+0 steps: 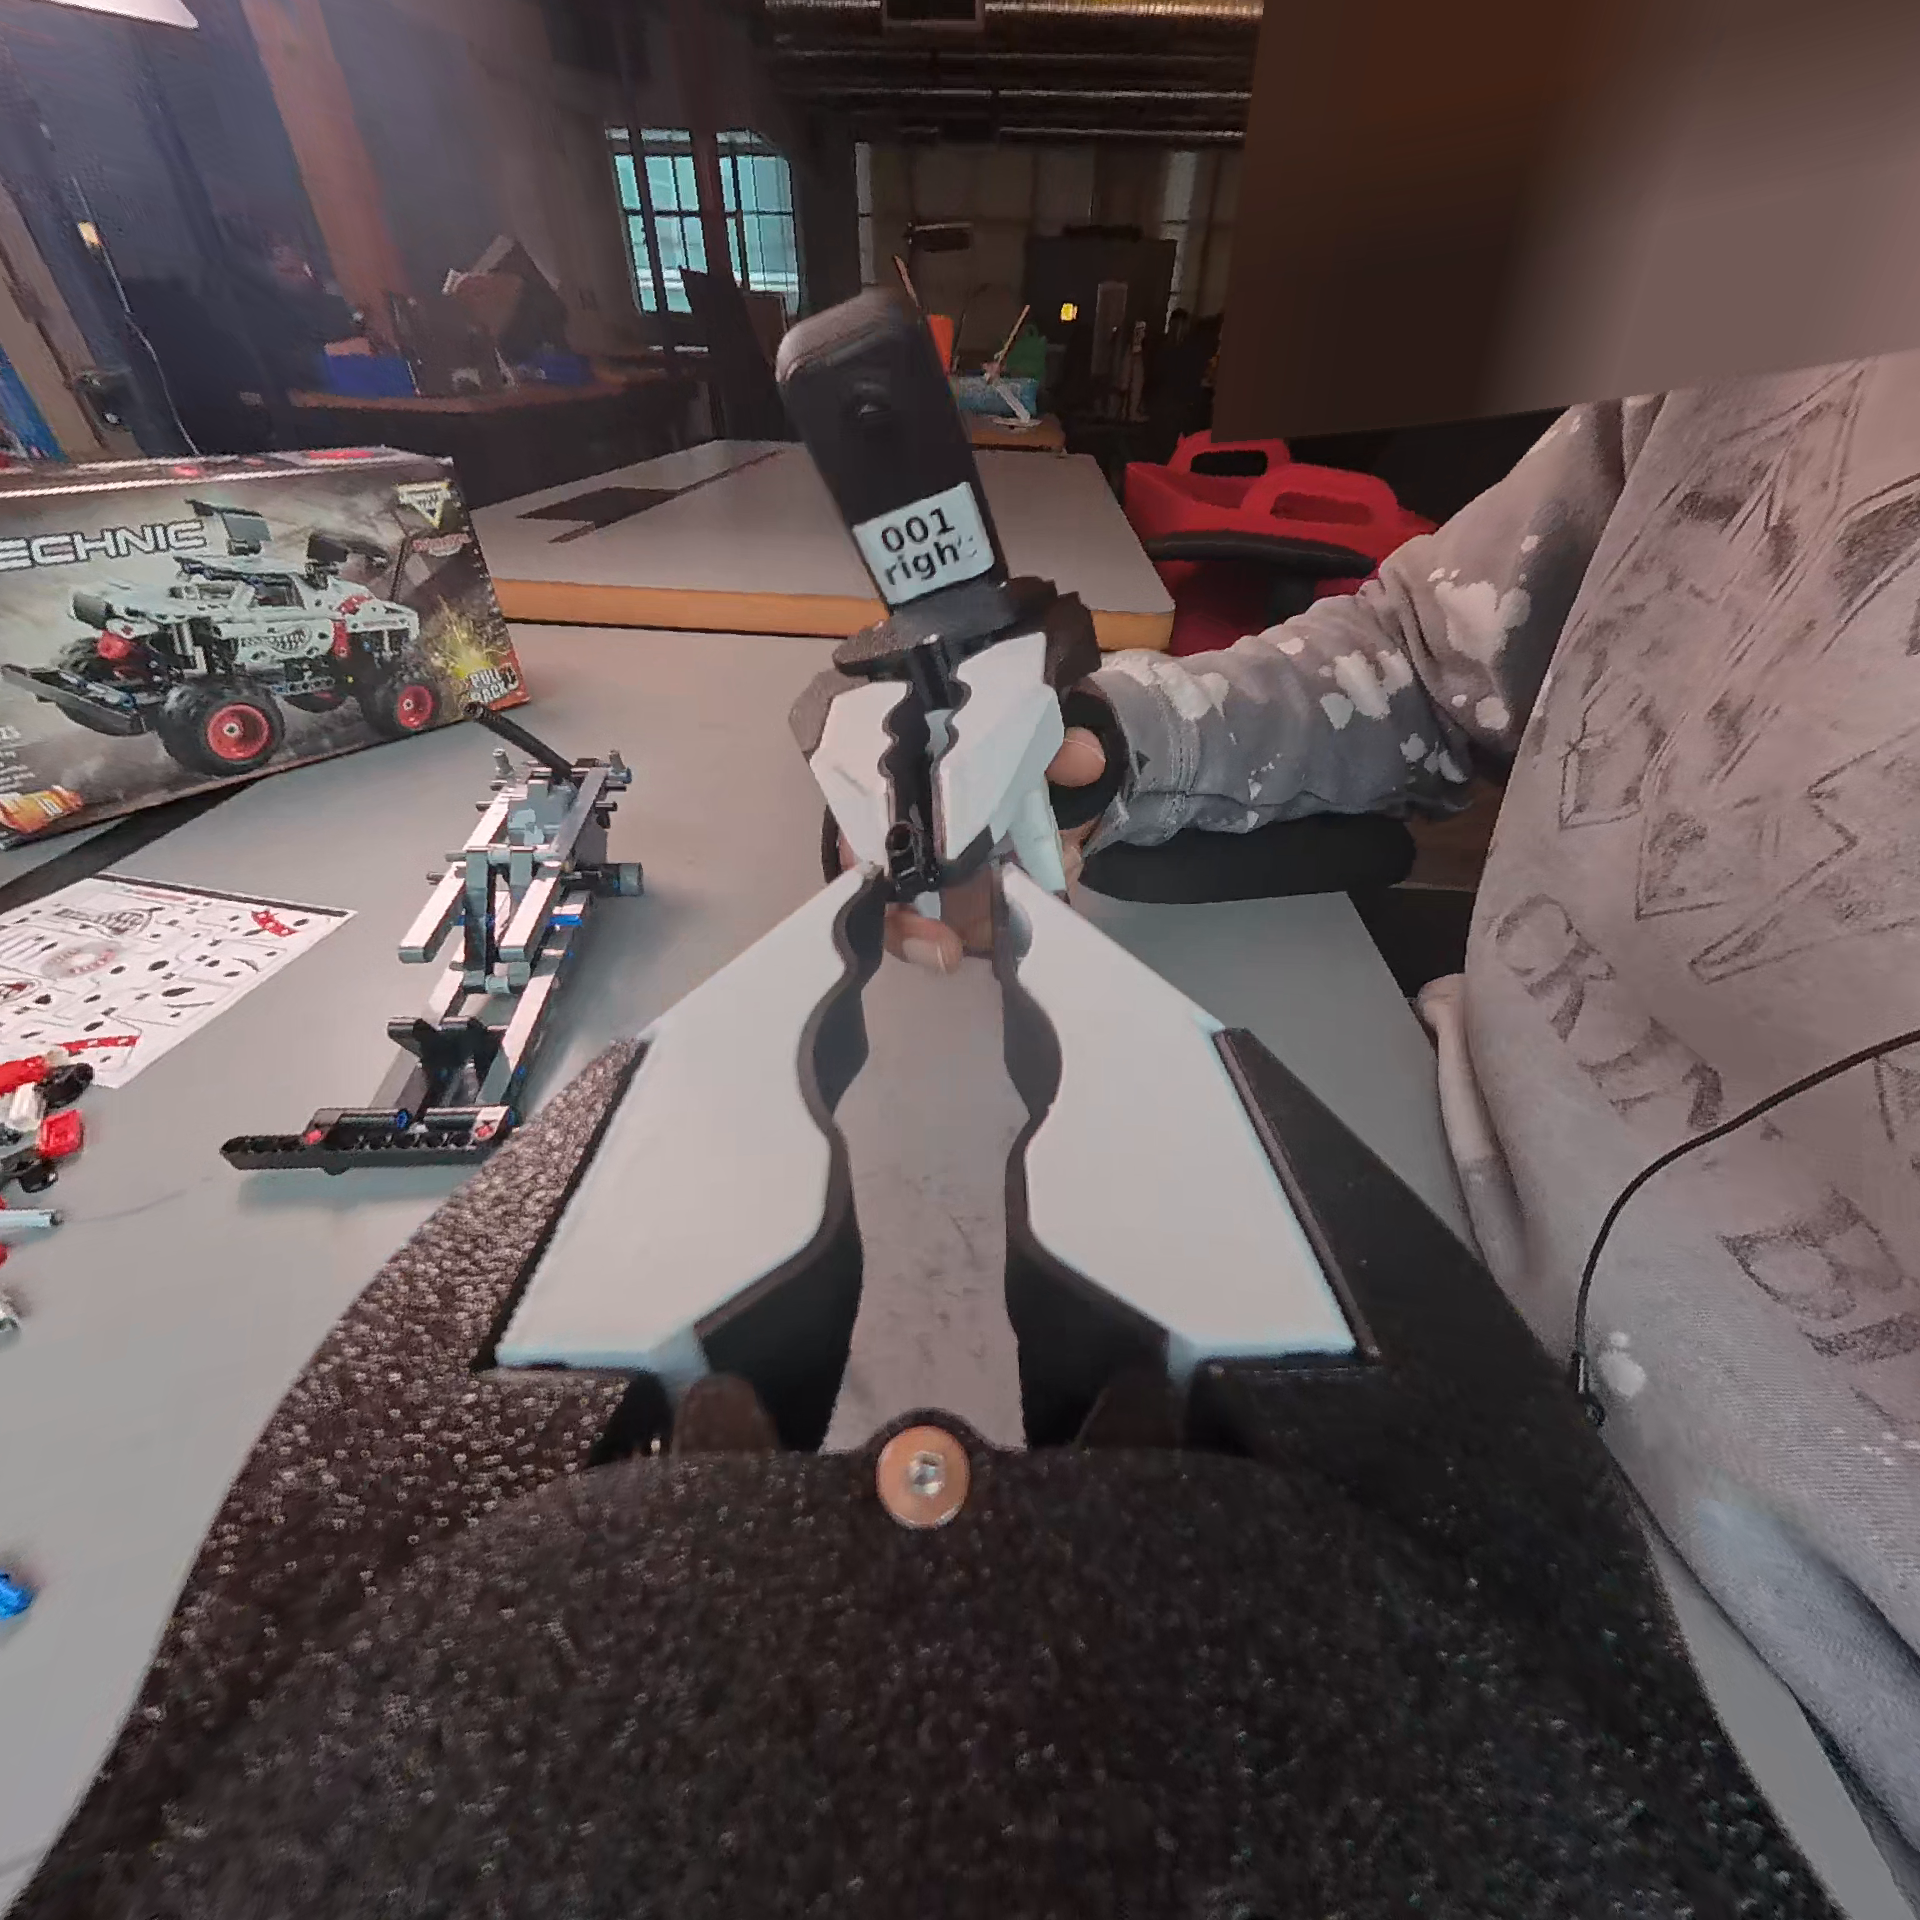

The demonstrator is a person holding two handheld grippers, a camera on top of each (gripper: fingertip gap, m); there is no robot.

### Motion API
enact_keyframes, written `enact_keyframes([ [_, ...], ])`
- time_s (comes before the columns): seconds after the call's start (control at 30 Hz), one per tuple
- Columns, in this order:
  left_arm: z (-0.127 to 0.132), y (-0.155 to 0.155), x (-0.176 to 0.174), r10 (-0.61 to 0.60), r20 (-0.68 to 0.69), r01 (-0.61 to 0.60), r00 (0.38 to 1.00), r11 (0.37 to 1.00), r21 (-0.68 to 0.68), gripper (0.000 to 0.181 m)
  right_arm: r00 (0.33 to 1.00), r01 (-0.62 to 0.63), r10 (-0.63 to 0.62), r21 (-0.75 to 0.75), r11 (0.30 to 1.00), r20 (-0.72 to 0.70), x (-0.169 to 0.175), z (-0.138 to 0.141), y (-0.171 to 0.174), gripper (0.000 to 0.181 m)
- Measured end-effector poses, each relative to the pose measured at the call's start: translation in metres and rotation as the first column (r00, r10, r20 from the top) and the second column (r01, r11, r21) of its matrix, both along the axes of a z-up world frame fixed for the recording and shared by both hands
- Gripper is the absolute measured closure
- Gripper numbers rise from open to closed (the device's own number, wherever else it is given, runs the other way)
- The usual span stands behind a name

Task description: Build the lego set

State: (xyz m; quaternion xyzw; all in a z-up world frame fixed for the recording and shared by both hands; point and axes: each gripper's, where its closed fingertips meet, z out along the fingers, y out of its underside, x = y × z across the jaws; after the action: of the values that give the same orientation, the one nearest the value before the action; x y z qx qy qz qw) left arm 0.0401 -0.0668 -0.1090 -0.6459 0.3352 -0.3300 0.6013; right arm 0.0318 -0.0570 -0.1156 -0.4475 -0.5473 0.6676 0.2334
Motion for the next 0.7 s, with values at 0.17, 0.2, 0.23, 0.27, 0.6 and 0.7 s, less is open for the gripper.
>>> enact_keyframes([
  [0.17, -0.042, 0.015, -0.016, 0.073, -0.212, -0.103, 0.974, 0.986, -0.133, 0.155, 0.993, 0.105, -0.112, 0.158, 0.982, 0.038, -0.004, -0.015, 0.017, 0.174],
  [0.2, -0.053, 0.016, -0.022, 0.075, -0.26, -0.124, 0.963, 0.976, -0.178, 0.154, 0.99, 0.119, -0.13, 0.18, 0.976, 0.047, -0.004, -0.018, 0.02, 0.174],
  [0.23, -0.064, 0.015, -0.027, 0.068, -0.297, -0.139, 0.952, 0.964, -0.226, 0.151, 0.988, 0.135, -0.148, 0.2, 0.97, 0.049, -0.004, -0.02, 0.024, 0.174],
  [0.27, -0.074, 0.014, -0.031, 0.054, -0.325, -0.147, 0.944, 0.951, -0.27, 0.148, 0.986, 0.147, -0.161, 0.216, 0.965, 0.051, -0.004, -0.021, 0.026, 0.174],
  [0.6, -0.128, 0.011, -0.039, 0.005, -0.546, -0.236, 0.837, 0.905, -0.353, 0.157, 0.977, 0.117, -0.172, 0.355, 0.928, 0.129, -0.004, -0.047, 0.025, 0.174],
  [0.7, -0.128, 0.013, -0.039, 0.012, -0.547, -0.243, 0.837, 0.904, -0.352, 0.162, 0.976, 0.096, -0.165, 0.4, 0.912, 0.141, -0.004, -0.053, 0.022, 0.174],
])
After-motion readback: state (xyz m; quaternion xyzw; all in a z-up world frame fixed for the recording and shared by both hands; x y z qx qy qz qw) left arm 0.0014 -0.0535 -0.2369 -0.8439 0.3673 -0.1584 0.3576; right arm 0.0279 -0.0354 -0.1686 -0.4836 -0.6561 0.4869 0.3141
